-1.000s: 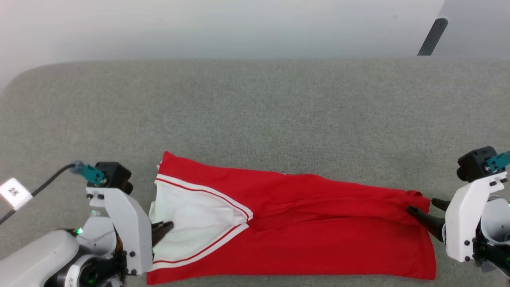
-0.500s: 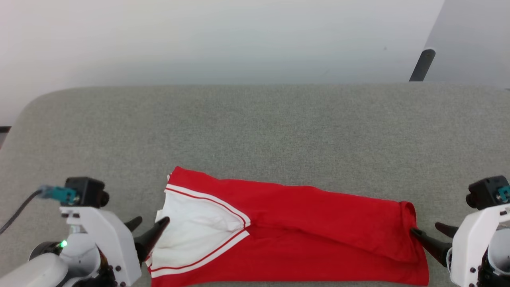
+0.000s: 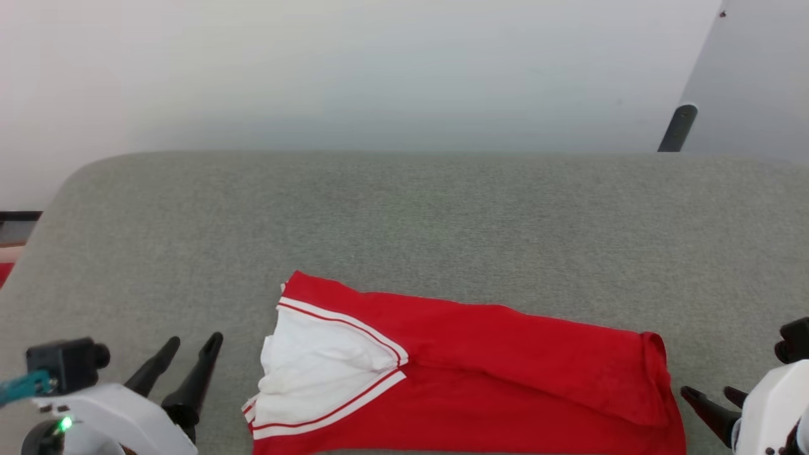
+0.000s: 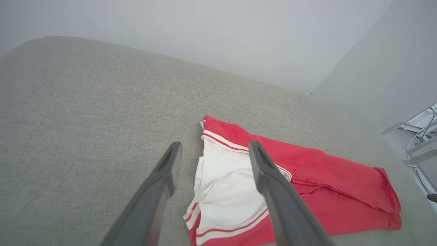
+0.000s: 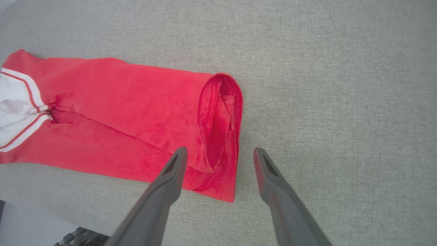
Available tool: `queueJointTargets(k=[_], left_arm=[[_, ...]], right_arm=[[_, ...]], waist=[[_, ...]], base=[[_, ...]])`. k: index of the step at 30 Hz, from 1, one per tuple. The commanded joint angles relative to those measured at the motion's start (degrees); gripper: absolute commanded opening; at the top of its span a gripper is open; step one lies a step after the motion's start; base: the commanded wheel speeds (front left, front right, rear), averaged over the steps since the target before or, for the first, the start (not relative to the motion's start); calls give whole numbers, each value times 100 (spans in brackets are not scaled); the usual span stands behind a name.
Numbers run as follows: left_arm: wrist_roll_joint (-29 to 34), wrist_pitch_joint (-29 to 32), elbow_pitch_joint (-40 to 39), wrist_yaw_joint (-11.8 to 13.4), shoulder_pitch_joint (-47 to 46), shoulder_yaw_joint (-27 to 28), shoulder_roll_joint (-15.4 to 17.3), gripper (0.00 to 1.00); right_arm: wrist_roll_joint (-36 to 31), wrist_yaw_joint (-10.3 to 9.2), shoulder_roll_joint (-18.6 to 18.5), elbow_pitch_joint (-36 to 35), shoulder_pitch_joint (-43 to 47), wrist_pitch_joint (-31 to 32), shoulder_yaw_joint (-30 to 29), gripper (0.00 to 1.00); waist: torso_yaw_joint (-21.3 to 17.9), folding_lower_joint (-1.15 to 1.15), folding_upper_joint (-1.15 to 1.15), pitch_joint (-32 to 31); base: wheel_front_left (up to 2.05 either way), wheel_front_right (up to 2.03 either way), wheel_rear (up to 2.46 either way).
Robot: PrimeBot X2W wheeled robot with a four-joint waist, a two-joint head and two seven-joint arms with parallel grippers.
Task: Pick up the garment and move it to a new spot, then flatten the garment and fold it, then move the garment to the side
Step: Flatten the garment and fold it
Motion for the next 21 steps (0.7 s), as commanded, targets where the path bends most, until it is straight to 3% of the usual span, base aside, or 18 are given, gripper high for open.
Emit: queueJointTargets(k=[1,6,12,21], left_arm=[[15,-91,52,-77,129,107,-115,100],[380,-209,328,-272,501,607,-408,100],[1062,-211,582,-565,1061,1572,-1096,100],[1712,-214,855,-1054,1396,2213,-1798,100]], right_arm=[[-89,0,22,40,84,28,-76,100],[-309,0,92,210,-17,191,-369,100],[-556,0,86,432,-205,418,-588,100],[-775,0,270,988,-592,762,-736,100]], waist=[[80,0,0,-27],[237,0,0,-29],[444,0,0,79],[751,0,0,367]], base=[[0,0,0],[0,0,0],[0,0,0],[0,0,0]])
